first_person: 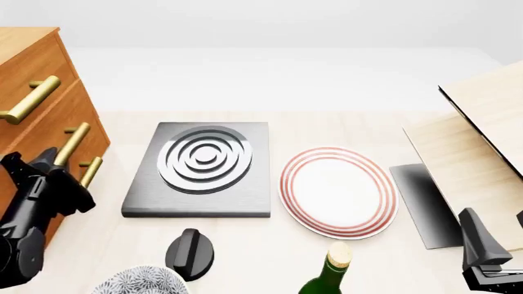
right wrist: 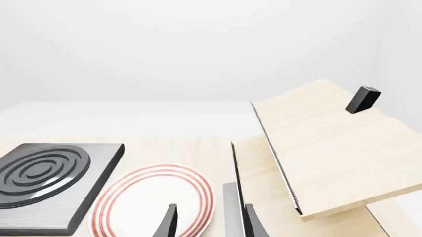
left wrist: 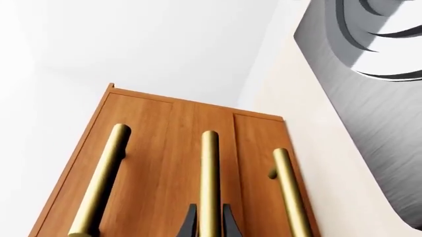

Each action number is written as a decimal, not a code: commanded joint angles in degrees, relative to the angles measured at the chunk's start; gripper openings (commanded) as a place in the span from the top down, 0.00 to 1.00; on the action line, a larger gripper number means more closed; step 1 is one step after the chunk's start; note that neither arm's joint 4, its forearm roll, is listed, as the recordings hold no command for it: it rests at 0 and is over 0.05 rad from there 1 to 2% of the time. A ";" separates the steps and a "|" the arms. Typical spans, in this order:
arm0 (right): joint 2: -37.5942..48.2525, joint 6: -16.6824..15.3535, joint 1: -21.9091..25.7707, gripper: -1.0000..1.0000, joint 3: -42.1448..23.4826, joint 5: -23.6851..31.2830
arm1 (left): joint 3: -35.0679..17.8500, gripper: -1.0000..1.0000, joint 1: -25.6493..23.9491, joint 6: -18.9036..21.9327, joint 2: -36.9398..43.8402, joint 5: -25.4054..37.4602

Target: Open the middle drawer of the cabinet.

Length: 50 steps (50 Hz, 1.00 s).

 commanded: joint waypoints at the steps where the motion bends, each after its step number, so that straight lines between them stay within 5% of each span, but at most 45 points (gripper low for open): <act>1: -0.20 -0.02 0.00 0.00 -0.01 0.21 | -0.11 1.00 -2.60 0.20 1.35 0.01; 24: -0.23 -0.02 -0.01 0.00 -0.01 0.22 | 6.08 1.00 -5.08 1.00 -6.60 0.01; 50: -0.22 -0.02 0.00 0.00 -0.01 0.22 | 2.41 1.00 -6.14 3.94 -2.15 0.01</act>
